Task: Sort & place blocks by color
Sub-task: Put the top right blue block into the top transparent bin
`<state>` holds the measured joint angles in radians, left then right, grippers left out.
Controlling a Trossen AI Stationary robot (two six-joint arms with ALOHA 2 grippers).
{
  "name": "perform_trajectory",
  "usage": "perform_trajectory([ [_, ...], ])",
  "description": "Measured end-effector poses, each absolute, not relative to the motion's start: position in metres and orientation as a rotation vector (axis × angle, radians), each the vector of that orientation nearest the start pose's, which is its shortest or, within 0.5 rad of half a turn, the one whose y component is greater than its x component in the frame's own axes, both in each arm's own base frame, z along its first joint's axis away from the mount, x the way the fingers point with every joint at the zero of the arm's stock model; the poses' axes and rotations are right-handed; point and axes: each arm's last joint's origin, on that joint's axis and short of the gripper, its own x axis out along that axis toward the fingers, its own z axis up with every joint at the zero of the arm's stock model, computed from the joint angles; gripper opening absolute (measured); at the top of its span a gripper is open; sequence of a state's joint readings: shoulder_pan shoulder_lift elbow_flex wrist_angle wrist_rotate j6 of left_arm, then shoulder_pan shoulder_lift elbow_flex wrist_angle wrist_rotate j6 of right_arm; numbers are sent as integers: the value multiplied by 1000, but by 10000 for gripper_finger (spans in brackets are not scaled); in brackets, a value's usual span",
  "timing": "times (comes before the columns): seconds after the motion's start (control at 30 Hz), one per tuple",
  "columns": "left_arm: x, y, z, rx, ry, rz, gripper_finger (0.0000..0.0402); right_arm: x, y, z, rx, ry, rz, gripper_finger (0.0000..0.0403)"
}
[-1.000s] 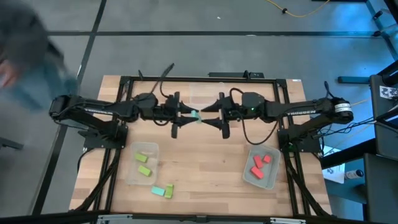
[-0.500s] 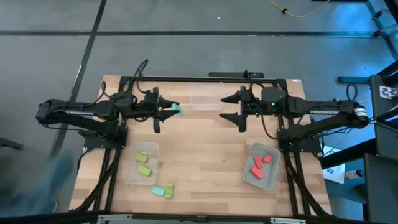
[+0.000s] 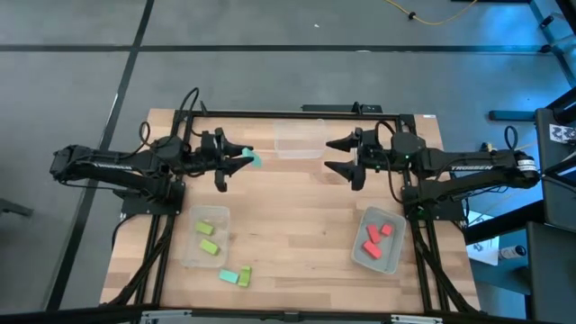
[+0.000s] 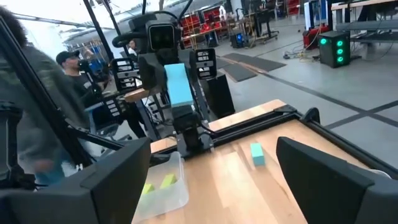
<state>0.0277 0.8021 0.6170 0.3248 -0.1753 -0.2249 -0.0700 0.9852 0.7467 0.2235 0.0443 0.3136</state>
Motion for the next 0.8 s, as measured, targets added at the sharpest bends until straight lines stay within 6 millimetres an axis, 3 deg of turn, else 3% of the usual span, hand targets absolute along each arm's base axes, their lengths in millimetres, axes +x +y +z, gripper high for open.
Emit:
perform_trajectory([
  [0.8, 185, 12, 320, -217, -160, 218, 120, 222, -17, 324, 334, -23, -112, 351],
])
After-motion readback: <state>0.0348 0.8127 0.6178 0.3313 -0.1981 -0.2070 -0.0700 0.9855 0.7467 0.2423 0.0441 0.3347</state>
